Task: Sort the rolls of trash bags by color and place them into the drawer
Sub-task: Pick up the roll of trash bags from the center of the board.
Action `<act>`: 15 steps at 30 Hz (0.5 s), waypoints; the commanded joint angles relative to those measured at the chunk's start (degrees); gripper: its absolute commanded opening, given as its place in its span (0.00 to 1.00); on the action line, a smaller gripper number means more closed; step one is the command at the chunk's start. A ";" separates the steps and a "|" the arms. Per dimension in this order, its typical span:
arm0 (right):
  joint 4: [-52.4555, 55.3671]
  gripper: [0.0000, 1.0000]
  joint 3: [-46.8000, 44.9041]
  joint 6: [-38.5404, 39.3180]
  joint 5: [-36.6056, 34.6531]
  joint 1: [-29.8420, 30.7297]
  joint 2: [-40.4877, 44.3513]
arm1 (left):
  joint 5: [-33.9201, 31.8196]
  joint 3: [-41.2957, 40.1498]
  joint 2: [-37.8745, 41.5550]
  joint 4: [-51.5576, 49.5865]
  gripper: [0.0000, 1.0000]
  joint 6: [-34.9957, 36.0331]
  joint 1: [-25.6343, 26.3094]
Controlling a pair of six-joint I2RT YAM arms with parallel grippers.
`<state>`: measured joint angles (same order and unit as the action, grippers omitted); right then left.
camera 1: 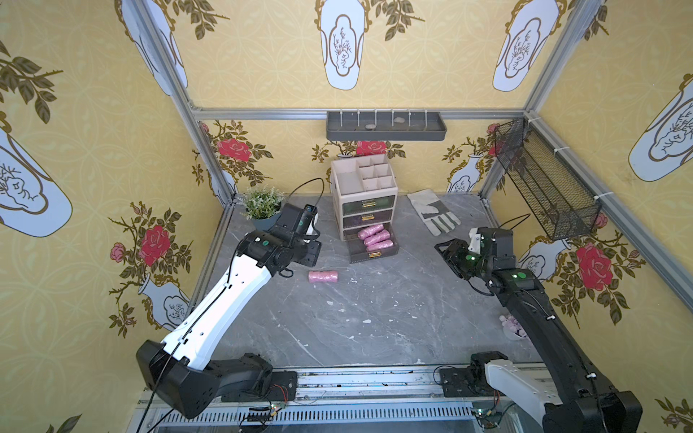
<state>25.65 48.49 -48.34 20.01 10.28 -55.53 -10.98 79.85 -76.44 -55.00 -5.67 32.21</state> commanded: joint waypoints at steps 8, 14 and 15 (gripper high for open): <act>1.42 0.56 -1.99 6.11 4.57 -4.14 0.47 | 3.30 -7.06 -6.01 2.40 0.69 29.43 2.65; -0.29 0.56 -2.93 6.45 6.68 -5.38 -0.63 | 13.97 -7.34 -11.73 4.38 0.68 33.28 -3.77; -0.60 0.56 -3.11 6.41 6.86 -5.36 -0.80 | 15.76 -7.34 -13.22 4.33 0.67 33.48 -5.03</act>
<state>26.85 45.65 -43.00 25.26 5.04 -55.99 -2.57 72.71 -87.26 -51.96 23.88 28.84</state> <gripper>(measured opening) 0.562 0.675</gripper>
